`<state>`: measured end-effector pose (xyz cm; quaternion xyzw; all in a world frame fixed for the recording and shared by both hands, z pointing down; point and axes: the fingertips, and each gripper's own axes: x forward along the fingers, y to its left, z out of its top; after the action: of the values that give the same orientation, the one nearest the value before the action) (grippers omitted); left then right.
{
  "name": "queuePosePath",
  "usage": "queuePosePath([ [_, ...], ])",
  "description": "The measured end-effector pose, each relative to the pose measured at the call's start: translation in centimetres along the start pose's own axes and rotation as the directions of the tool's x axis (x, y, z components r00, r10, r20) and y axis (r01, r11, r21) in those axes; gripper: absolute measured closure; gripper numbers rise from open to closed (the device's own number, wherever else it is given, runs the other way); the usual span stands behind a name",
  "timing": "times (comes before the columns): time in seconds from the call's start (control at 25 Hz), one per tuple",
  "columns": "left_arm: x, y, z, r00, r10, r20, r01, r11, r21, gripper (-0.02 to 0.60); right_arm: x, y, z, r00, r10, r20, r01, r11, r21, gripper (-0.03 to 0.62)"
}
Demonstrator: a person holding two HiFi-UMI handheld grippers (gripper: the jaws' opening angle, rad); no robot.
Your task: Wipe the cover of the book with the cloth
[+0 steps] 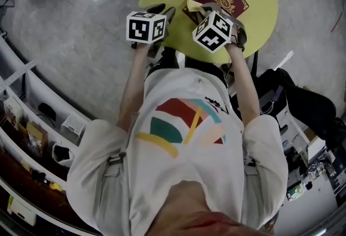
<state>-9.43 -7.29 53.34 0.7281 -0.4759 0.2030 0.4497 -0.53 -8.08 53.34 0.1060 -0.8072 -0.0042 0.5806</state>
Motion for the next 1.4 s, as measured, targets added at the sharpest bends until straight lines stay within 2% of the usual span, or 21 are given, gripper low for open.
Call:
queuePosePath([
  [0.08, 0.5, -1.3, -0.8, 0.999, -0.035, -0.023, 0.035, 0.999, 0.007, 0.440, -0.2, -2.0, -0.4, 0.996, -0.079, -0.029, 0.073, 0.983, -0.168, 0.563],
  [0.16, 1.1, -2.9, -1.5, 0.996, -0.077, -0.049, 0.077, 0.997, 0.005, 0.404, -0.3, -3.0, -0.4, 0.994, -0.099, -0.047, 0.075, 0.925, -0.372, 0.563],
  [0.2, 1.5, -3.5, -1.9, 0.994, -0.090, -0.064, 0.090, 0.996, 0.004, 0.390, -0.3, -3.1, -0.3, 0.995, -0.086, -0.055, 0.049, 0.879, -0.475, 0.563],
  [0.28, 2.3, -4.3, -2.7, 0.992, -0.087, -0.092, 0.088, 0.996, 0.003, 0.374, -0.2, -2.9, 0.1, 0.996, -0.035, -0.081, -0.025, 0.764, -0.645, 0.563],
  [0.36, 3.3, -4.4, -3.5, 0.991, -0.064, -0.113, 0.063, 0.998, -0.011, 0.368, 0.2, -2.5, 0.8, 0.993, 0.019, -0.117, -0.101, 0.652, -0.752, 0.563],
  [0.48, 4.6, -4.5, -4.3, 0.991, -0.062, -0.118, 0.054, 0.996, -0.070, 0.368, 1.1, -1.2, 1.7, 0.977, 0.112, -0.183, -0.215, 0.514, -0.830, 0.563],
  [0.64, 5.4, -5.1, -4.7, 0.991, -0.076, -0.108, 0.060, 0.988, -0.144, 0.368, 3.1, 1.0, 2.2, 0.933, 0.191, -0.304, -0.354, 0.338, -0.872, 0.563],
  [0.72, 5.8, -5.3, -5.0, 0.993, -0.066, -0.100, 0.049, 0.985, -0.165, 0.368, 3.8, 1.7, 2.3, 0.909, 0.203, -0.363, -0.408, 0.264, -0.874, 0.563],
  [0.76, 6.0, -5.4, -5.0, 0.994, -0.062, -0.092, 0.046, 0.985, -0.168, 0.368, 3.9, 2.0, 2.3, 0.898, 0.211, -0.385, -0.430, 0.239, -0.871, 0.563],
  [0.88, 6.1, -5.4, -4.6, 0.997, -0.047, -0.064, 0.036, 0.985, -0.166, 0.368, 4.1, 2.5, 2.7, 0.877, 0.230, -0.421, -0.465, 0.191, -0.864, 0.563],
  [1.08, 6.0, -5.4, -4.5, 0.998, -0.043, -0.049, 0.033, 0.981, -0.193, 0.368, 4.0, 2.1, 2.2, 0.867, 0.225, -0.445, -0.480, 0.135, -0.867, 0.563],
  [1.24, 6.1, -5.3, -4.6, 0.998, -0.031, -0.054, 0.020, 0.980, -0.199, 0.368, 3.6, 0.8, 1.3, 0.876, 0.204, -0.438, -0.466, 0.121, -0.876, 0.563],
  [1.4, 6.1, -5.2, -5.0, 0.998, -0.021, -0.059, 0.009, 0.978, -0.208, 0.368, 3.8, -0.5, 0.5, 0.887, 0.179, -0.426, -0.451, 0.128, -0.883, 0.563],
])
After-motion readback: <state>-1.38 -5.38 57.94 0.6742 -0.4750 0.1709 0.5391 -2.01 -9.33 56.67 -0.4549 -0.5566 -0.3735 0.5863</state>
